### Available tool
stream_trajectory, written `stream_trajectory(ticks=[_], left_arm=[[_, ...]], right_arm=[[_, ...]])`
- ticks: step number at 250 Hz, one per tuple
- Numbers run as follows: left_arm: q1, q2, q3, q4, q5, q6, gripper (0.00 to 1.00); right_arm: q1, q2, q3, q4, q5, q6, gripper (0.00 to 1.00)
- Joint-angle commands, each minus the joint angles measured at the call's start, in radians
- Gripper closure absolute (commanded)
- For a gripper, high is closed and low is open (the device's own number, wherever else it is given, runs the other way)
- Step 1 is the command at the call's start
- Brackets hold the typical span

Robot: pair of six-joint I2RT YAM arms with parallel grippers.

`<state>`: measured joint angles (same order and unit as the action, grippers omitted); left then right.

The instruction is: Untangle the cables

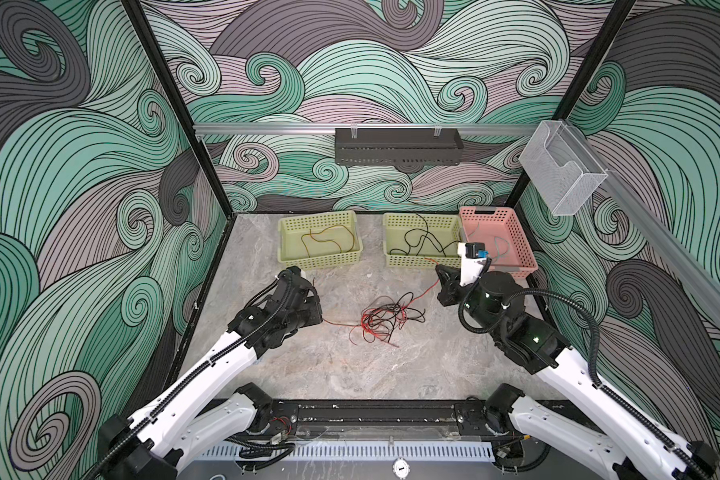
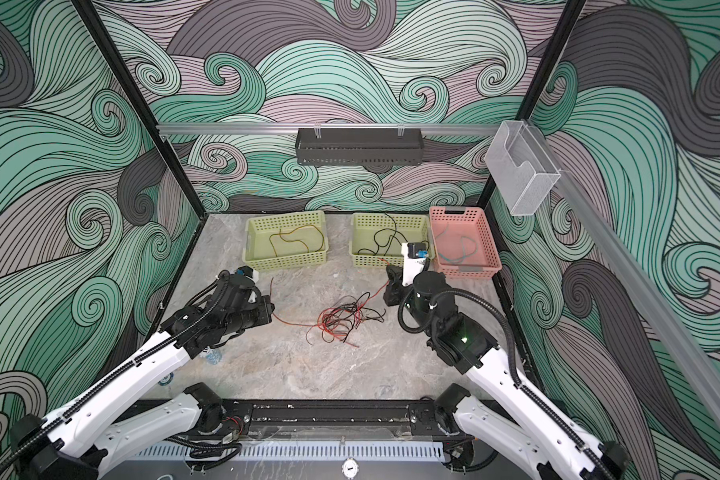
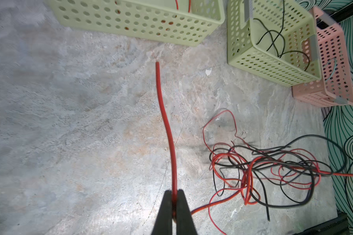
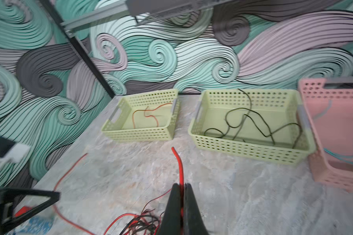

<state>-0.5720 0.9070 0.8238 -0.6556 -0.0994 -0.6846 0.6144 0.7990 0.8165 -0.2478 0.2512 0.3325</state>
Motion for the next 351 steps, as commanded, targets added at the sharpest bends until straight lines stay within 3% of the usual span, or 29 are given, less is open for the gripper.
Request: stream_trajectory(ticks=[1, 35, 65, 90, 125, 163, 207, 274, 322, 330, 351], left_arm=[[-0.002, -0.070, 0.088, -0.071, -0.123, 0.061, 1.00], [0.008, -0.135, 0.129, -0.118, -0.210, 0.081, 1.00], [0.015, -0.168, 0.166, -0.111, -0.210, 0.097, 1.00], [0.014, -0.145, 0.212, -0.086, -0.136, 0.117, 1.00], [0.014, -0.058, 0.285, -0.031, 0.019, 0.163, 1.00], [0.015, 0.055, 0.379, 0.023, 0.200, 0.187, 1.00], [0.011, 0.147, 0.511, 0.023, 0.286, 0.189, 1.00], [0.008, 0.183, 0.626, 0.039, 0.339, 0.165, 1.00], [0.005, 0.180, 0.611, 0.060, 0.356, 0.147, 1.00], [0.005, 0.179, 0.608, 0.064, 0.356, 0.143, 1.00], [0.005, 0.175, 0.604, 0.063, 0.351, 0.142, 1.00]], right_arm=[[-0.084, -0.054, -0.065, -0.047, 0.054, 0.085, 1.00], [-0.175, -0.101, -0.132, -0.047, 0.050, 0.139, 1.00], [-0.230, -0.061, -0.175, -0.043, -0.017, 0.161, 1.00], [-0.235, 0.002, -0.185, -0.038, -0.110, 0.152, 0.59], [-0.222, 0.046, -0.192, 0.026, -0.295, 0.154, 0.51], [-0.084, 0.102, -0.182, 0.109, -0.322, 0.145, 0.48], [0.119, 0.241, -0.174, 0.305, -0.378, 0.148, 0.40], [0.188, 0.388, -0.177, 0.584, -0.527, 0.124, 0.25], [0.187, 0.536, -0.123, 0.625, -0.586, 0.071, 0.26], [0.188, 0.562, -0.111, 0.621, -0.577, 0.068, 0.35], [0.187, 0.605, -0.108, 0.627, -0.545, 0.083, 0.77]])
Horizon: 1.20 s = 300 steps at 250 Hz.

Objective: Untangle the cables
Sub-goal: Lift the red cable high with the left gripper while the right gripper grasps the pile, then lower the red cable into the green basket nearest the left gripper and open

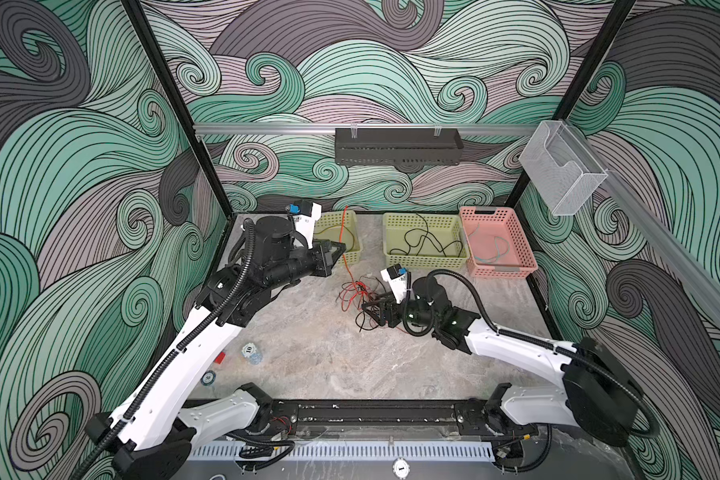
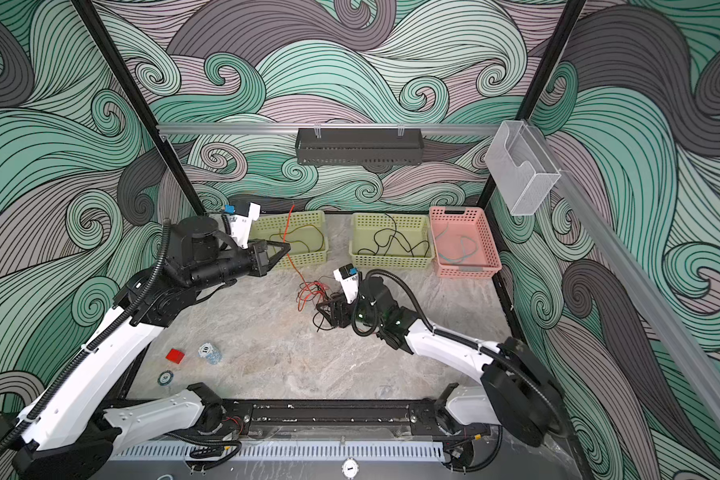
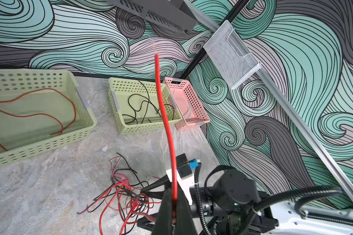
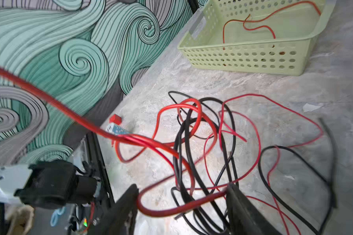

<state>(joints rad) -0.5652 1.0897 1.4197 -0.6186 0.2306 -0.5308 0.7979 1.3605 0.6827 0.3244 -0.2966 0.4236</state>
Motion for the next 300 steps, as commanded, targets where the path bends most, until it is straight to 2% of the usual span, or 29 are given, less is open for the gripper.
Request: stream_trajectory(ticks=[1, 24, 53, 83, 128, 172, 233, 264, 300], left_arm=[[-0.002, -0.007, 0.008, 0.025, 0.020, -0.011, 1.00], [-0.001, -0.023, 0.008, 0.013, -0.013, -0.002, 1.00], [0.000, -0.051, 0.002, 0.009, -0.053, 0.011, 1.00], [-0.001, -0.073, 0.008, -0.024, -0.130, 0.027, 1.00], [0.012, -0.143, 0.007, -0.117, -0.354, 0.069, 1.00], [0.049, -0.183, 0.058, -0.142, -0.448, 0.117, 1.00], [0.059, -0.104, 0.314, -0.102, -0.579, 0.202, 1.00], [0.063, -0.023, 0.422, -0.086, -0.592, 0.245, 1.00], [0.085, 0.062, 0.437, -0.056, -0.568, 0.257, 1.00]], right_arm=[[0.003, 0.044, 0.025, 0.055, 0.004, -0.007, 0.79], [0.004, 0.039, -0.014, 0.068, 0.050, -0.001, 1.00], [0.000, 0.010, -0.067, 0.046, 0.169, -0.006, 1.00], [-0.023, -0.022, -0.106, 0.008, 0.220, 0.008, 1.00], [-0.157, -0.085, -0.205, -0.044, 0.191, 0.079, 1.00], [-0.252, -0.132, -0.243, -0.184, 0.211, 0.101, 1.00], [-0.257, -0.093, -0.245, -0.214, 0.250, 0.129, 1.00], [-0.257, -0.094, -0.250, -0.174, 0.203, 0.135, 1.00], [-0.253, -0.140, -0.249, -0.172, 0.170, 0.145, 1.00]])
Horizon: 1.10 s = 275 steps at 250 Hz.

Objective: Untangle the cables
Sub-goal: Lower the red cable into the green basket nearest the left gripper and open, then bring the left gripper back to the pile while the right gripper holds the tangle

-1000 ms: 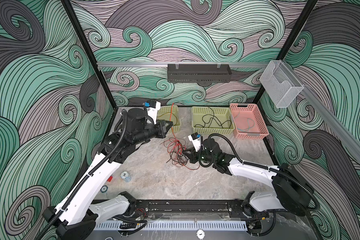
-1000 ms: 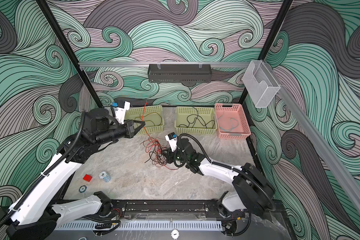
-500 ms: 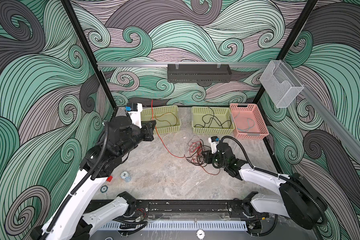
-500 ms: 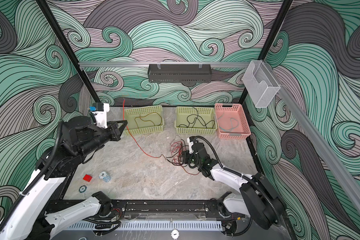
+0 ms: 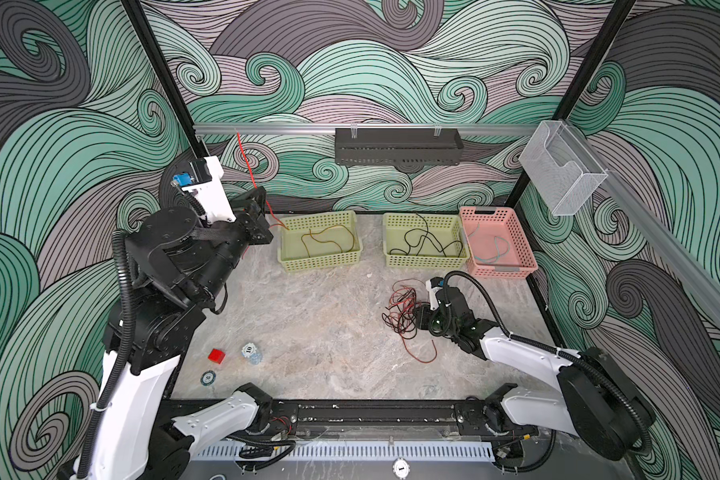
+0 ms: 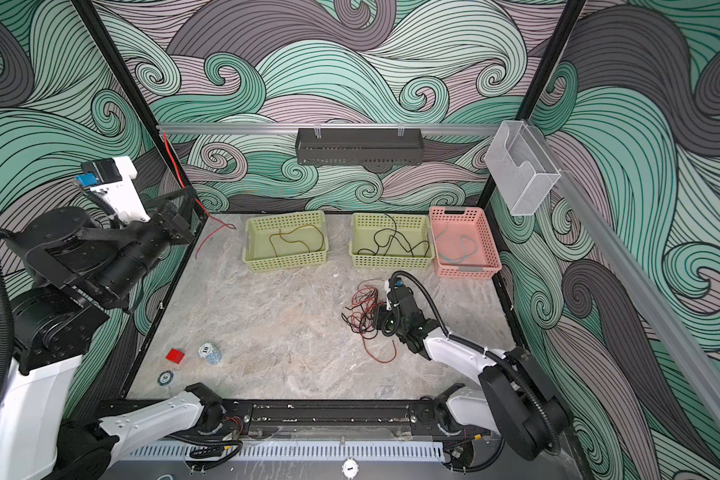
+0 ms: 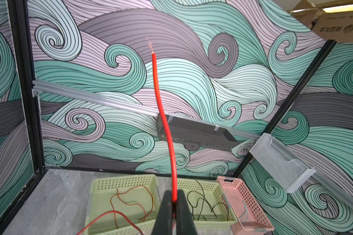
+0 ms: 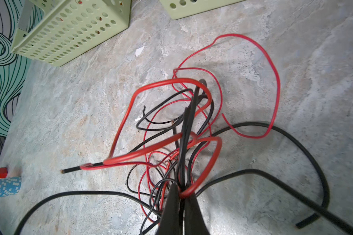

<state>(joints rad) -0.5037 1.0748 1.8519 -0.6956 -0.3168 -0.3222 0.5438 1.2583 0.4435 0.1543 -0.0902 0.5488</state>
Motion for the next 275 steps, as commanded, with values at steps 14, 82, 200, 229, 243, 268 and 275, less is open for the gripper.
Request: stream_trajectory(ticks=[14, 82, 200, 229, 243, 268, 275], left_arm=[[0.046, 0.100, -0.005, 0.043, -0.020, 0.047, 1.00], [0.203, 0.258, -0.039, 0.137, 0.090, -0.036, 1.00], [0.255, 0.497, -0.198, 0.302, 0.155, -0.074, 1.00], [0.256, 0.524, -0.319, 0.298, 0.192, -0.118, 1.00], [0.257, 0.549, -0.354, 0.279, 0.240, -0.113, 0.78], [0.257, 0.600, -0.317, 0.138, 0.335, -0.099, 0.24], [0.258, 0.603, -0.301, 0.101, 0.363, -0.093, 0.22]], right_arm=[[0.007, -0.065, -0.012, -0.011, -0.044, 0.020, 1.00], [0.045, -0.162, -0.018, -0.092, -0.058, -0.017, 1.00], [0.052, -0.231, -0.073, -0.108, -0.058, -0.012, 1.00], [0.053, -0.232, -0.071, -0.108, -0.058, -0.012, 1.00], [0.056, -0.231, -0.064, -0.116, -0.060, -0.014, 1.00], [0.058, -0.227, -0.047, -0.135, -0.069, -0.022, 1.00], [0.061, -0.226, -0.042, -0.138, -0.073, -0.024, 1.00]])
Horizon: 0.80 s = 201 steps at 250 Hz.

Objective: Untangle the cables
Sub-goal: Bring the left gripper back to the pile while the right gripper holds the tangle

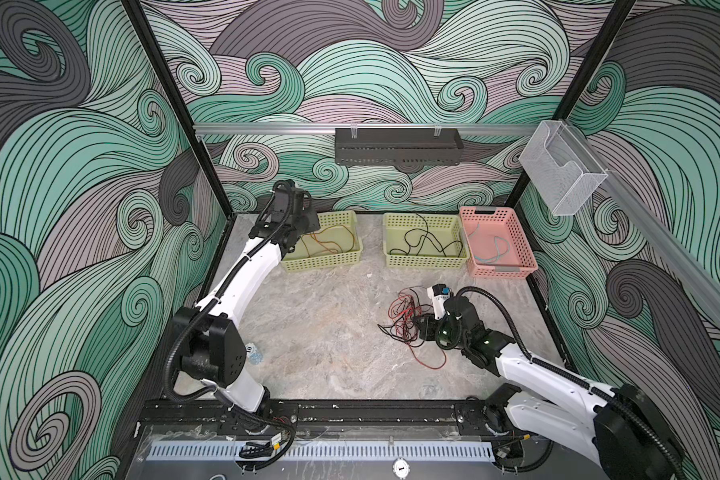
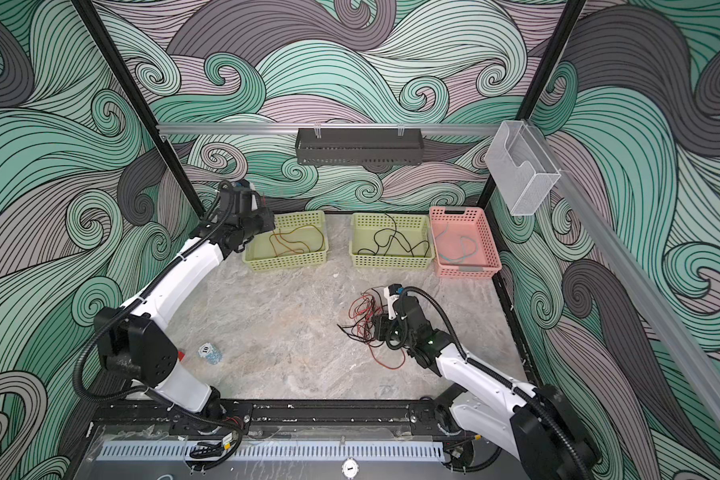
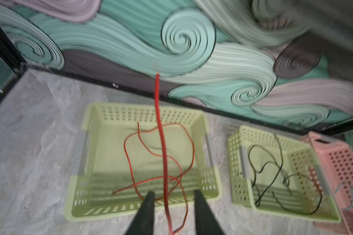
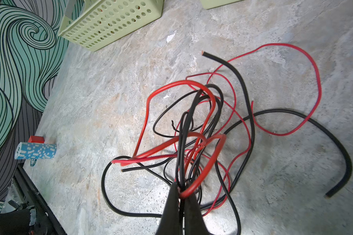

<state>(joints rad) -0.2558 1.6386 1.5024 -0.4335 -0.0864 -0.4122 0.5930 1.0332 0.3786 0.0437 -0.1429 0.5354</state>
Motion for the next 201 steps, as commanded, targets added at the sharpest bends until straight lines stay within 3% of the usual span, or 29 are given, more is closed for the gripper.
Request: stream_trajectory(ticks=[1, 34, 45, 79, 94, 103, 120, 151, 201], left_arm=[[0.009, 0.040, 0.049, -0.164, 0.136, -0.001, 0.22], [0.006, -0.072, -0.019, -0.177, 0.196, -0.013, 0.12], [0.004, -0.127, -0.063, -0.163, 0.215, -0.017, 0.04], [-0.017, -0.281, -0.196, -0.222, 0.230, -0.076, 0.03], [-0.040, -0.362, -0.304, -0.217, 0.237, -0.105, 0.03], [-0.056, -0.414, -0.379, -0.208, 0.241, -0.133, 0.03], [-0.091, -0.511, -0.529, -0.162, 0.273, -0.189, 0.06], [-0.206, -0.642, -0.766, -0.032, 0.286, -0.296, 0.13], [-0.358, -0.600, -0.923, 0.171, 0.267, -0.374, 0.27]], right_arm=[[0.012, -0.001, 0.024, -0.028, -0.020, -0.011, 1.00], [0.074, 0.034, 0.061, -0.027, -0.024, -0.045, 1.00], [0.117, 0.056, 0.084, -0.041, 0.002, -0.052, 1.00], [0.215, 0.156, 0.125, 0.018, -0.014, -0.007, 0.99], [0.256, 0.200, 0.164, 0.014, -0.042, -0.002, 0.90], [0.274, 0.214, 0.190, -0.017, -0.050, -0.006, 0.78], [0.306, 0.211, 0.230, -0.077, -0.083, -0.028, 0.66], [0.325, 0.141, 0.278, -0.235, -0.068, -0.071, 0.55], [0.325, 0.028, 0.330, -0.391, 0.060, -0.113, 0.50]])
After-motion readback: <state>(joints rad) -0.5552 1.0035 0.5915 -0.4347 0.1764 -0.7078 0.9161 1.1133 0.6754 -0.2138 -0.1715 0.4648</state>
